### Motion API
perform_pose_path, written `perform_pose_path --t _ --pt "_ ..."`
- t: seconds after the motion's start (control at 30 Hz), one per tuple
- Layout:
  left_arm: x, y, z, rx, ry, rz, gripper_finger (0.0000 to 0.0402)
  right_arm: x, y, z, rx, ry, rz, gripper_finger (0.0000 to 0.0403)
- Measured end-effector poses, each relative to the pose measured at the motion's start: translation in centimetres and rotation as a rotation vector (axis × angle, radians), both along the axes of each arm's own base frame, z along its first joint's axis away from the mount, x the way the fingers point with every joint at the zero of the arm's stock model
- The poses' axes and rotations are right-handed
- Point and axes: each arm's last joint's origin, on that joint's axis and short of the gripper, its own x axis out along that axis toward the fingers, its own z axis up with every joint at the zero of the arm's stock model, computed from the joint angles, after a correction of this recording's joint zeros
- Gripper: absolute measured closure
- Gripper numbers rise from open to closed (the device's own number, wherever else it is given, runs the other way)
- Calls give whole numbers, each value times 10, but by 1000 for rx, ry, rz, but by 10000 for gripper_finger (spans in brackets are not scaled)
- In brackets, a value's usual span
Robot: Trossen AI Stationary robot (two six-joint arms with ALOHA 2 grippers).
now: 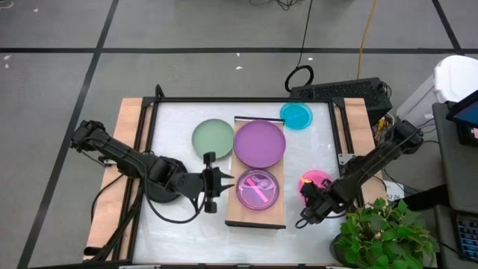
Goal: Place and stack plates onto a shelf
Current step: Stack the pink transparent plate on top of the pink transparent plate on the shelf
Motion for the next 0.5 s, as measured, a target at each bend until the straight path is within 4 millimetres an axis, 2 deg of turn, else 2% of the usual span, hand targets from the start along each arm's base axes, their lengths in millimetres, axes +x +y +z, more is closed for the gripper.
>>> perform_pose_path --t 0.5 --pt "3 6 1 11 -10 13 293 4 4 -17 -31 79 2 317"
